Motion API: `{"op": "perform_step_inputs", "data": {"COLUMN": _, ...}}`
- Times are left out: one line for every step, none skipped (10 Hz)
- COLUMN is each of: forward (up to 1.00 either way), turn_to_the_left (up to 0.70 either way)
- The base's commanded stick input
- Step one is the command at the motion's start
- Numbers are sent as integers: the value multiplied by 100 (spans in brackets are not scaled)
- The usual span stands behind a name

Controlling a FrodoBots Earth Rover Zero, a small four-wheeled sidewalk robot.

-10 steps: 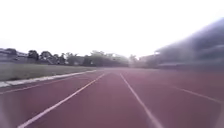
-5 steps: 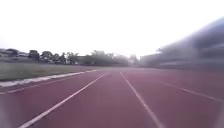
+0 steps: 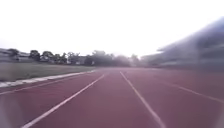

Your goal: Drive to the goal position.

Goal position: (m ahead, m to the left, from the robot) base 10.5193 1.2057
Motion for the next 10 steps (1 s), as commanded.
{"op": "perform_step_inputs", "data": {"forward": 70, "turn_to_the_left": -13}}
{"op": "perform_step_inputs", "data": {"forward": 70, "turn_to_the_left": -23}}
{"op": "perform_step_inputs", "data": {"forward": 70, "turn_to_the_left": -33}}
{"op": "perform_step_inputs", "data": {"forward": 70, "turn_to_the_left": -35}}
{"op": "perform_step_inputs", "data": {"forward": 70, "turn_to_the_left": -22}}
{"op": "perform_step_inputs", "data": {"forward": 70, "turn_to_the_left": 0}}
{"op": "perform_step_inputs", "data": {"forward": 70, "turn_to_the_left": 0}}
{"op": "perform_step_inputs", "data": {"forward": 70, "turn_to_the_left": 0}}
{"op": "perform_step_inputs", "data": {"forward": 70, "turn_to_the_left": 0}}
{"op": "perform_step_inputs", "data": {"forward": 70, "turn_to_the_left": 1}}
